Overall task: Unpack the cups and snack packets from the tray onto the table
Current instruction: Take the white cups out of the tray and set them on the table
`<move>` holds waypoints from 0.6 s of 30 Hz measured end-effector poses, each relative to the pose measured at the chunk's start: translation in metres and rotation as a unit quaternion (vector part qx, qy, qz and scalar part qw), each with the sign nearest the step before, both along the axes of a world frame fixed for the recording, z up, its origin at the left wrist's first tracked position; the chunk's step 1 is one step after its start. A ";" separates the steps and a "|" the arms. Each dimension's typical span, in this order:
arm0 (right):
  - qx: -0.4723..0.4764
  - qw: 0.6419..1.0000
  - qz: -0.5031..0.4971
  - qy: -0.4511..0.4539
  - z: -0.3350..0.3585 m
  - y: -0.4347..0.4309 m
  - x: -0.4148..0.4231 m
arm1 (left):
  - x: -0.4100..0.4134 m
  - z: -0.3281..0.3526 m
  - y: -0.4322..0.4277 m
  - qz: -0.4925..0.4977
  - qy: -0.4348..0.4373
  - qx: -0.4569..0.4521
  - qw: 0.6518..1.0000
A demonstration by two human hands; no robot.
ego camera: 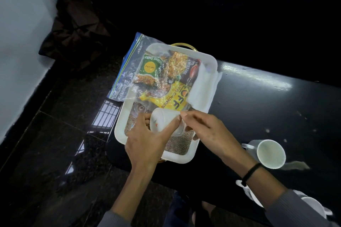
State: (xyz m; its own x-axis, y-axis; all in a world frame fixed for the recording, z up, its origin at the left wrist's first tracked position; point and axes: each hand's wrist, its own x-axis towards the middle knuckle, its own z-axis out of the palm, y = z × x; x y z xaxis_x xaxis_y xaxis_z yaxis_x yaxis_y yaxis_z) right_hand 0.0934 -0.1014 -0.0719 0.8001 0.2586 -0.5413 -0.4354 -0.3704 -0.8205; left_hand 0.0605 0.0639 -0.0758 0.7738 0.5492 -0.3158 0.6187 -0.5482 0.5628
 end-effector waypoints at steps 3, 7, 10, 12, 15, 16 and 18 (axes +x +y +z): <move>0.026 0.998 -0.046 0.021 0.004 -0.018 -0.007 | 0.006 0.011 -0.024 0.037 -0.026 -0.167 0.985; 0.075 0.989 -0.122 0.043 0.011 -0.047 -0.014 | 0.014 0.025 -0.064 0.073 -0.034 -0.359 0.930; 0.138 0.972 -0.184 0.045 0.014 -0.072 -0.024 | 0.015 0.033 -0.094 0.062 -0.038 -0.448 0.891; 0.158 0.960 -0.226 0.037 0.018 -0.088 -0.032 | 0.015 0.034 -0.113 0.042 -0.031 -0.463 0.885; 0.139 0.956 -0.257 0.009 0.023 -0.116 -0.046 | 0.012 0.035 -0.143 0.027 -0.009 -0.490 0.871; 0.130 0.954 -0.270 0.000 0.024 -0.127 -0.050 | 0.011 0.035 -0.153 0.020 0.004 -0.493 0.870; 0.118 0.947 -0.299 -0.015 0.028 -0.144 -0.060 | 0.008 0.034 -0.170 0.000 0.032 -0.492 0.870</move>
State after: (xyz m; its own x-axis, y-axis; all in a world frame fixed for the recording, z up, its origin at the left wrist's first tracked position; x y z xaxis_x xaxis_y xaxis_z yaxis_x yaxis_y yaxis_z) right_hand 0.0335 -0.2453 -0.0442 0.8554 -0.1337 -0.5004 -0.4853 0.1305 -0.8646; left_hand 0.0682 -0.1059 -0.0417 0.7378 -0.0110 -0.6749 0.6654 0.1799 0.7245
